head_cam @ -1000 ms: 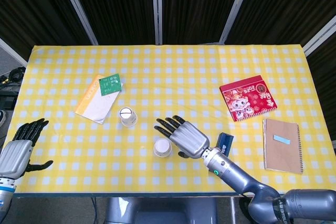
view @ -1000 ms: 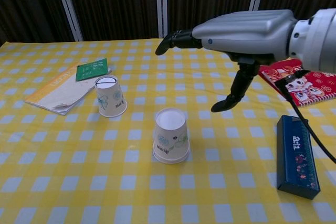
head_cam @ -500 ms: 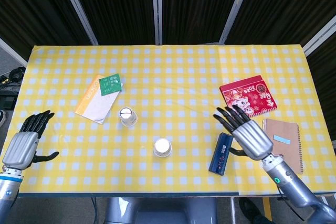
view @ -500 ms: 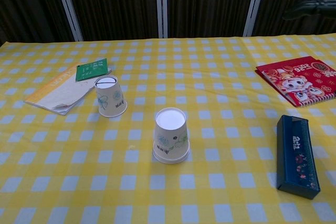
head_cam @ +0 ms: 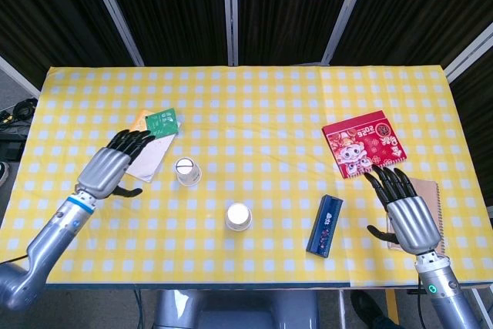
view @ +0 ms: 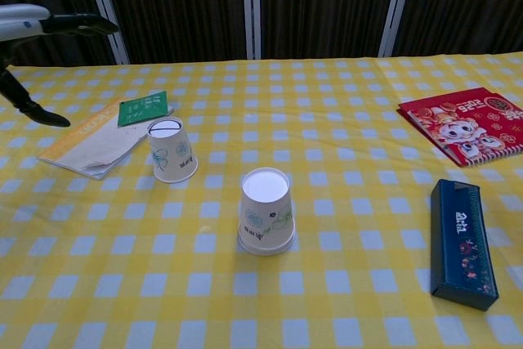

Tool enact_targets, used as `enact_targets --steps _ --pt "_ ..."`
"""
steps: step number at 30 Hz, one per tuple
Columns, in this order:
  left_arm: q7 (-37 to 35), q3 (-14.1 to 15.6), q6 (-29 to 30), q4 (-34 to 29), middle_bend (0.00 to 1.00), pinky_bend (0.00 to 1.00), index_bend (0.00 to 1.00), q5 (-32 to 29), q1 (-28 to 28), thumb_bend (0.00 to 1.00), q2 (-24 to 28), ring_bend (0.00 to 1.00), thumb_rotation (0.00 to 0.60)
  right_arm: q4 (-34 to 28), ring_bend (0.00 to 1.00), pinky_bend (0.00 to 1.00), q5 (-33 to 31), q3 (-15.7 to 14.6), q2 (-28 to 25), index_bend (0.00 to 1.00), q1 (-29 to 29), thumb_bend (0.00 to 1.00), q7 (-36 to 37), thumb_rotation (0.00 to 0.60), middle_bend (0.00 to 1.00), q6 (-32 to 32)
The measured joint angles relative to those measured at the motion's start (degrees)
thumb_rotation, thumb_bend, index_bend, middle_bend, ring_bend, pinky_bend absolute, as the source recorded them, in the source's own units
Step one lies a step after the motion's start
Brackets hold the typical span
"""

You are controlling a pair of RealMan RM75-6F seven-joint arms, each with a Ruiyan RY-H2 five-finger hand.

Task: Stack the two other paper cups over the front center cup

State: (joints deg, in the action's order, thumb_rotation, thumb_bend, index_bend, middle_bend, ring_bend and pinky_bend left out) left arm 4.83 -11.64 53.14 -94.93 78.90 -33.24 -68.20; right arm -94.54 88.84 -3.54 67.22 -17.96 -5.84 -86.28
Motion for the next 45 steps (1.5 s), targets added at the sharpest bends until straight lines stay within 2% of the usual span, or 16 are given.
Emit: enact_targets --steps 7,12,20,23,25,29,32,39,45 --pt "6.8 -2.1 -8.2 7.0 0.15 0.24 0.15 -7.4 -8.7 0.14 -7.5 0.18 0.6 0.8 0.0 0.0 0.0 1.5 -0.3 0.0 0.2 0.0 2.0 0.6 0.0 1.5" --pt "11.6 -2.2 -11.3 11.3 0.21 0.29 0.21 -12.5 -12.7 0.16 -12.2 0.23 0.6 1.5 0.0 0.0 0.1 2.4 -0.5 0.0 0.6 0.0 3.4 0.6 0.0 1.4" --pt "14.9 -0.9 -11.3 14.2 0.23 0.33 0.24 -15.6 -14.9 0.16 -15.6 0.24 0.6 2.3 0.0 0.0 1.0 3.0 -0.3 0.0 1.0 0.0 5.2 0.6 0.0 1.5" --pt "16.0 -0.3 -11.2 15.0 0.24 0.38 0.26 -16.5 -15.5 0.16 -16.3 0.26 0.6 2.5 0.0 0.0 1.7 3.2 -0.2 0.0 1.1 0.0 5.5 0.6 0.0 1.8" --pt "16.5 0.0 -11.0 15.3 0.26 0.43 0.28 -17.3 -15.9 0.18 -16.8 0.29 0.6 2.5 0.0 0.0 1.9 3.4 -0.2 0.0 1.3 0.0 5.6 0.6 0.0 1.7" --pt "16.8 0.4 -10.4 16.1 0.29 0.45 0.32 -18.0 -16.4 0.21 -17.7 0.32 0.6 2.4 0.0 0.0 2.2 3.8 -0.3 0.0 1.6 0.0 5.8 0.6 0.0 1.9" --pt "16.9 0.7 -10.1 16.9 0.32 0.46 0.35 -18.3 -16.7 0.22 -18.4 0.35 0.6 2.4 0.0 0.0 2.2 4.1 -0.4 0.0 1.8 0.0 6.0 0.6 0.0 1.9" --pt "17.4 1.5 -9.2 19.0 0.46 0.55 0.52 -18.9 -17.3 0.24 -20.1 0.47 0.6 2.3 0.0 0.0 2.2 4.7 -0.6 0.0 2.2 0.0 6.1 0.6 0.0 1.9" --pt "17.0 1.5 -8.0 18.5 0.48 0.56 0.54 -19.0 -17.2 0.24 -19.5 0.48 0.6 2.3 0.0 0.0 2.3 5.1 -0.7 0.0 2.5 0.0 6.6 0.6 0.0 2.2"
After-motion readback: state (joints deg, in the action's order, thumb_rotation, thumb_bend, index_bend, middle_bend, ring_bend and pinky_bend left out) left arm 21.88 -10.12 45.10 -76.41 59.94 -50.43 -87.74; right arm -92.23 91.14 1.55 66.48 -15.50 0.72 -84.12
